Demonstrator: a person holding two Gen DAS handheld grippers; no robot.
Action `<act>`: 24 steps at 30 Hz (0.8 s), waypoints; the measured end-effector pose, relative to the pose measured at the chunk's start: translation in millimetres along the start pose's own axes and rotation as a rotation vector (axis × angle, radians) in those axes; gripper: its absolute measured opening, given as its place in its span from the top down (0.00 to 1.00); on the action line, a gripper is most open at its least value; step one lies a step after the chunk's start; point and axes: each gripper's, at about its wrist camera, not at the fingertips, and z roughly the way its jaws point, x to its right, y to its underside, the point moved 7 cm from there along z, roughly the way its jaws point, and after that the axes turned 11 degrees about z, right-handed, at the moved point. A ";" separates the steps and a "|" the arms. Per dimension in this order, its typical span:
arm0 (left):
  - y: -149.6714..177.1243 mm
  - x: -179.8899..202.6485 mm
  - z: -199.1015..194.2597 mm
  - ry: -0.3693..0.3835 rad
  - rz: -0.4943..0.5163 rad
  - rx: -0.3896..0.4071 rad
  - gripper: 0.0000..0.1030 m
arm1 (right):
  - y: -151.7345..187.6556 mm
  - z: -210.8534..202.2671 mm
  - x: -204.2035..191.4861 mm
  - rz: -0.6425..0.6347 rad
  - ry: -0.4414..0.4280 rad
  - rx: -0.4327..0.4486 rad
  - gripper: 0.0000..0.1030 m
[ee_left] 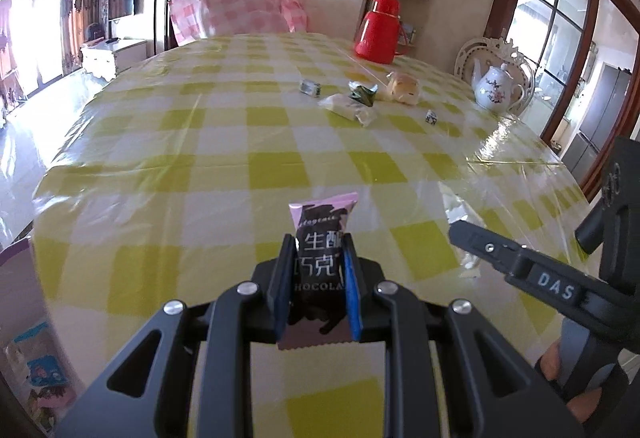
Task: Organize snacks
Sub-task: 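Carry cookie packet with right gripper to purple container while left carries chocolate there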
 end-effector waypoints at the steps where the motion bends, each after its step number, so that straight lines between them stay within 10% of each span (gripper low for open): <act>1: 1.6 -1.6 -3.3 0.005 -0.004 0.001 0.78 | 3.9 1.1 -4.9 -0.005 -0.007 -0.009 0.59; 24: 68.5 -130.0 -104.9 -0.247 -0.025 -0.007 0.77 | 97.7 8.4 -128.1 -0.284 -0.161 -0.162 0.59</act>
